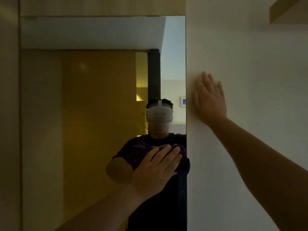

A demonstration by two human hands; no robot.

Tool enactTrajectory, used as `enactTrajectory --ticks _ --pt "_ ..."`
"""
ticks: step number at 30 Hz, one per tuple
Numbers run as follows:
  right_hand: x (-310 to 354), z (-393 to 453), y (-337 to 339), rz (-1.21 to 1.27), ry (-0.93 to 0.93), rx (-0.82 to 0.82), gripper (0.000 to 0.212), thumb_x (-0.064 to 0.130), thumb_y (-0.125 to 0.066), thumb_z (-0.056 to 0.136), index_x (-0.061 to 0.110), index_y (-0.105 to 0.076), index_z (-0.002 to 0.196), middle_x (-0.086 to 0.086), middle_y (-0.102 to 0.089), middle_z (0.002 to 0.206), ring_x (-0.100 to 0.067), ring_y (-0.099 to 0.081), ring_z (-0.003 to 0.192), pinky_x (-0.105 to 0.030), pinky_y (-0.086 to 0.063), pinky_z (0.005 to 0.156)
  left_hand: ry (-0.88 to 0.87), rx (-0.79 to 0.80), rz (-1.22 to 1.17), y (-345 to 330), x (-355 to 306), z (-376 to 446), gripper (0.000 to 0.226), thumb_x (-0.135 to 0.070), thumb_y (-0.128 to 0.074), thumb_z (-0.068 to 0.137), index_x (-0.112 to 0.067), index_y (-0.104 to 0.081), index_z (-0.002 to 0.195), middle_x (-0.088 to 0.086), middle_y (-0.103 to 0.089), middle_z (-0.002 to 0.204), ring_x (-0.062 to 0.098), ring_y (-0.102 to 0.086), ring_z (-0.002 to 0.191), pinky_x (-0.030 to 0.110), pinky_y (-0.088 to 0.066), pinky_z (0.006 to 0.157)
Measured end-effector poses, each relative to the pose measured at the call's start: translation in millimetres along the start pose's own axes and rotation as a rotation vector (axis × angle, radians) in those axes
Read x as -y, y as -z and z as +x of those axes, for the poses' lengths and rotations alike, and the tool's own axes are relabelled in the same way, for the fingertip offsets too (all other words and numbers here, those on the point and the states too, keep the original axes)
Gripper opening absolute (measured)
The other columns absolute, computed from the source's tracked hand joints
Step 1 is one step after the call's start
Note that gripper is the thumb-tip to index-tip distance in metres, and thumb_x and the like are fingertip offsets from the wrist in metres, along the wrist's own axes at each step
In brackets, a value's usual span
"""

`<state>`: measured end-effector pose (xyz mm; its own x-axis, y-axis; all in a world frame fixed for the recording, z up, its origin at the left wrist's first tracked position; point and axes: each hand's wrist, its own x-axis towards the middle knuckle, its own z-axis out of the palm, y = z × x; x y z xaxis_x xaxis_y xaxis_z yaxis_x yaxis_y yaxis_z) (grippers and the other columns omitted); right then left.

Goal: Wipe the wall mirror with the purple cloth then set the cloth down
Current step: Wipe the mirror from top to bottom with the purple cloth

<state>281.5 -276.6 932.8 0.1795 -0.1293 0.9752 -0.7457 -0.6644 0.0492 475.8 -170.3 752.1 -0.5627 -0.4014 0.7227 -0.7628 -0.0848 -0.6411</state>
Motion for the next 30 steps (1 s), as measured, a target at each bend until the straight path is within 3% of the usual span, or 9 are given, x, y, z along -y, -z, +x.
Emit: enactTrajectory --ticks 5,11,15,18,22,26,30 --pt "29 -15 14 0.105 0.011 -0.064 0.059 0.037 -0.024 0.103 0.005 -0.036 0.151 -0.016 -0.028 0.161 -0.029 -0.017 0.151 -0.047 -0.010 0.123 0.012 -0.162 -0.087 19 21 1 0.049 -0.033 -0.065 0.095 -0.012 -0.049 0.137 0.007 -0.059 0.129 0.022 -0.057 0.109 0.035 -0.042 0.092" --pt "89 -43 4 0.116 0.068 -0.036 0.045 0.025 -0.051 0.101 0.011 -0.043 0.143 -0.013 -0.033 0.158 -0.027 -0.020 0.150 -0.052 -0.018 0.122 0.104 -0.266 -0.107 42 76 -42 0.042 -0.029 -0.059 0.101 -0.008 -0.049 0.135 0.010 -0.064 0.123 0.027 -0.061 0.103 0.040 -0.051 0.082" --pt "157 -74 -14 0.171 0.129 0.060 0.050 0.031 -0.043 0.106 0.014 -0.035 0.152 -0.008 -0.024 0.163 -0.023 -0.010 0.153 -0.044 -0.003 0.125 0.163 -0.247 -0.090 58 126 -91 0.043 -0.024 -0.066 0.097 -0.005 -0.051 0.133 0.013 -0.065 0.122 0.030 -0.064 0.104 0.045 -0.054 0.079" --pt "209 -94 -32 0.161 0.217 0.070 0.052 0.035 -0.033 0.105 0.012 -0.037 0.152 -0.010 -0.025 0.163 -0.023 -0.006 0.153 -0.039 0.006 0.124 0.153 -0.201 -0.066 72 168 -132 0.044 -0.026 -0.064 0.097 -0.003 -0.052 0.132 0.015 -0.064 0.124 0.032 -0.062 0.108 0.045 -0.052 0.086" --pt "256 -107 -61 0.073 0.255 0.086 0.057 0.039 -0.022 0.106 0.009 -0.037 0.152 -0.012 -0.022 0.163 -0.025 -0.002 0.153 -0.053 -0.002 0.124 0.142 -0.194 0.010 90 226 -172 0.043 -0.025 -0.060 0.096 -0.003 -0.051 0.131 0.016 -0.063 0.123 0.030 -0.059 0.108 0.043 -0.051 0.088" --pt "261 -112 -82 -0.074 0.204 0.131 0.061 0.041 -0.028 0.104 0.009 -0.027 0.156 -0.014 -0.016 0.165 -0.029 0.002 0.153 -0.056 0.001 0.123 0.129 -0.195 0.072 94 276 -189 0.041 -0.031 -0.042 0.106 -0.001 -0.057 0.129 0.015 -0.064 0.123 0.031 -0.060 0.105 0.043 -0.050 0.087" --pt "255 -114 -95 -0.166 0.219 0.086 0.063 0.042 -0.033 0.103 0.008 -0.025 0.156 -0.017 -0.018 0.164 -0.030 0.001 0.153 -0.059 -0.003 0.122 0.131 -0.200 0.097 90 312 -178 0.038 -0.027 -0.049 0.103 -0.002 -0.052 0.132 0.015 -0.062 0.125 0.033 -0.060 0.106 0.047 -0.051 0.087"
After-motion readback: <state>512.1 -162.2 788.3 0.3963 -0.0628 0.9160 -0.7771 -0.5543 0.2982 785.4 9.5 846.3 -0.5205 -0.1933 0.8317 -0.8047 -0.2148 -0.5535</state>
